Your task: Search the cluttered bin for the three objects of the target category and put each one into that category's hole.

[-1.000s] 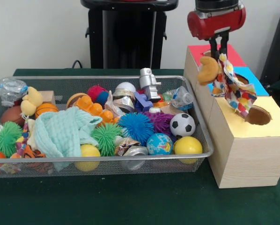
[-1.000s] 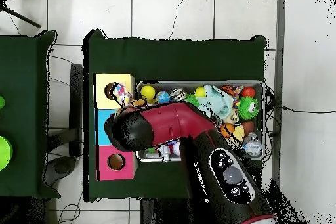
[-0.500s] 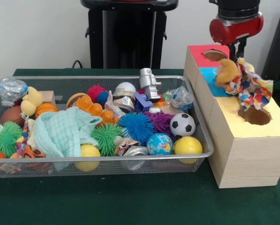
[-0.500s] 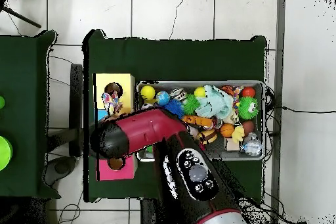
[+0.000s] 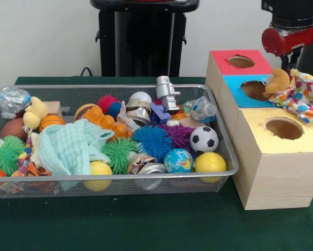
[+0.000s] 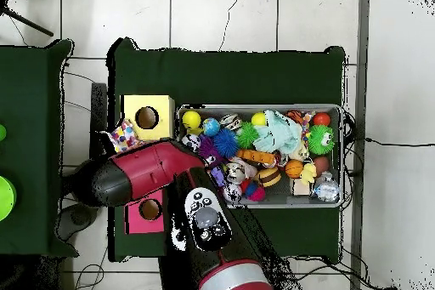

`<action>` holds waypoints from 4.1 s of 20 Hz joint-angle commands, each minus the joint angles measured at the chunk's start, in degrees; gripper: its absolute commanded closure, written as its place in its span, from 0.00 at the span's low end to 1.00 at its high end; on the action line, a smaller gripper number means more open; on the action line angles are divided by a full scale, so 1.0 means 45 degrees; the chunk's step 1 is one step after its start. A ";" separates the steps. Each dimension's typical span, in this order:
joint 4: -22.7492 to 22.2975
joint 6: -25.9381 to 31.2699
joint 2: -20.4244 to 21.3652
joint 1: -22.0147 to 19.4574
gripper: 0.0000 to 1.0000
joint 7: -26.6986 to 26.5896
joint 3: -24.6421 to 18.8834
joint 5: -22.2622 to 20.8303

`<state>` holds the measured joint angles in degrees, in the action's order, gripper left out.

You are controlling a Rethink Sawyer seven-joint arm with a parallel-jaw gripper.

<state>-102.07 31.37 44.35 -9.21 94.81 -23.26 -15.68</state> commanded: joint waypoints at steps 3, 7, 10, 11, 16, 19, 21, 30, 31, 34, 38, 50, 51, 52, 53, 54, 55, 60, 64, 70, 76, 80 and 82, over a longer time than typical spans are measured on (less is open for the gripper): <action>0.2665 0.2263 -0.1227 -0.0501 1.00 0.1219 0.0528 0.0793; 0.2976 0.2913 -0.1303 -0.0757 1.00 0.0673 0.0289 0.0888; 0.3025 0.3531 -0.1096 -0.0993 1.00 0.0234 0.0116 0.0918; 0.3106 0.3676 -0.1078 -0.1100 1.00 0.0012 0.0038 0.0884; 0.3423 0.4500 -0.1216 -0.1729 1.00 -0.1094 -0.0447 0.0666; 0.3503 0.4721 -0.1125 -0.2084 1.00 -0.1576 -0.0539 0.0375; 0.3696 0.5063 -0.1125 -0.2307 1.00 -0.1972 -0.0624 0.0193; 0.3789 0.4325 -0.1438 -0.2435 1.00 -0.1742 -0.0761 -0.0306; 0.3620 0.4124 -0.1423 -0.2323 1.00 -0.1471 -0.0699 -0.0349; 0.2741 0.3128 -0.1271 -0.1834 1.00 -0.0058 -0.0358 -0.0370; 0.1733 0.2012 -0.0964 -0.1222 1.00 0.1400 0.0123 -0.0454; 0.0745 -0.0319 -0.1001 0.0504 1.00 0.2907 0.1644 -0.0705; 0.0768 -0.0542 -0.1115 0.0684 1.00 0.3047 0.1854 -0.0685; 0.0784 -0.0651 -0.1258 0.0789 1.00 0.3092 0.2009 -0.0606; 0.0845 -0.0677 -0.1451 0.0842 1.00 0.3058 0.2112 -0.0482; 0.0865 -0.0726 -0.1661 0.0794 1.00 0.2912 0.2114 -0.0348; 0.0900 -0.0628 -0.1856 0.0718 1.00 0.2757 0.2083 -0.0164; 0.0911 -0.0912 -0.2218 0.0507 1.00 0.2178 0.2057 -0.0037; 0.1019 -0.0997 -0.2255 0.0385 1.00 0.1751 0.2108 -0.0182; 0.0469 -0.0450 -0.1538 -0.0420 1.00 0.0452 0.1652 -0.0426; -0.0169 0.0171 -0.0803 -0.1512 1.00 -0.1102 0.0964 -0.0779; -0.0815 0.0069 -0.0242 -0.2069 1.00 -0.1665 0.0729 -0.1224; -0.1201 -0.0152 -0.0023 -0.2280 1.00 -0.1691 0.0661 -0.1495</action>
<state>-98.35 28.28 42.98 -15.70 94.81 -18.02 -16.32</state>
